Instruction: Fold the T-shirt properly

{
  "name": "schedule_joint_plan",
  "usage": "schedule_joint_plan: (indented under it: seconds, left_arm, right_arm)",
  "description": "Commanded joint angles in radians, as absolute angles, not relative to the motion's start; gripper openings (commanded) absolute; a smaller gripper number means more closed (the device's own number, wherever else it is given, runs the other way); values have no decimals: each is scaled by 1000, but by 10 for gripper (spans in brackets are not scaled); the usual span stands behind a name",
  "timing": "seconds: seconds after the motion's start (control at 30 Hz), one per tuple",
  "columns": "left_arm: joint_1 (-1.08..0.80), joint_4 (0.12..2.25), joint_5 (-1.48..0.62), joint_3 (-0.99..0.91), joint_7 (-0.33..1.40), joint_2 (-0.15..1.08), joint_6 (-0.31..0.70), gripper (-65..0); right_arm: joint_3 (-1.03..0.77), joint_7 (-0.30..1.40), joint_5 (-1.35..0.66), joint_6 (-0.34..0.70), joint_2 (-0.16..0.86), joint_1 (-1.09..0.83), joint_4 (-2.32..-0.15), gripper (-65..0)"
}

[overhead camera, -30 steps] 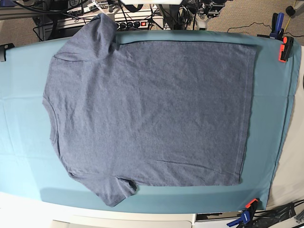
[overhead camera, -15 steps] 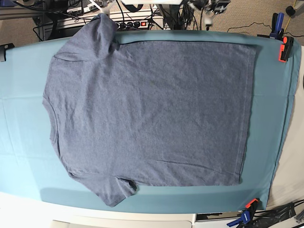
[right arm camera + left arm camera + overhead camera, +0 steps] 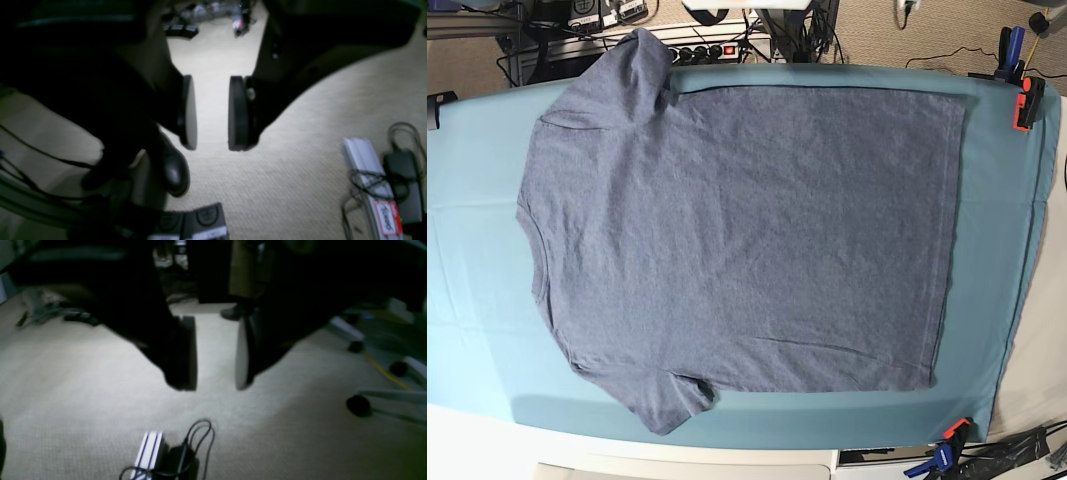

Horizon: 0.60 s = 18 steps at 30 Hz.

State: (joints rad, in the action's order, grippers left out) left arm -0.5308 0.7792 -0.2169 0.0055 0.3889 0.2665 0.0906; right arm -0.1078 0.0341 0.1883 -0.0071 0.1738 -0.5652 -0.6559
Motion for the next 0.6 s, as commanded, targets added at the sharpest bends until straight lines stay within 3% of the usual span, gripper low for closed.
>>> schedule_joint_plan:
  seconds: [0.0, 0.3, 0.57]
  left_arm:
    - [-575, 838, -218, 4, 385, 298, 95, -466]
    - [-841, 1309, -118, 4, 426, 470, 94, -466]
    - [-995, 1586, -9, 4, 481, 540, 88, -465]
  right_arm:
    - [-108, 25, 188, -19, 201, -613, -702, -478]
    - [7, 7, 249, -40, 360, -924, -1159, -478]
    - [7, 7, 308, -62, 381, -1120, -1471, -478]
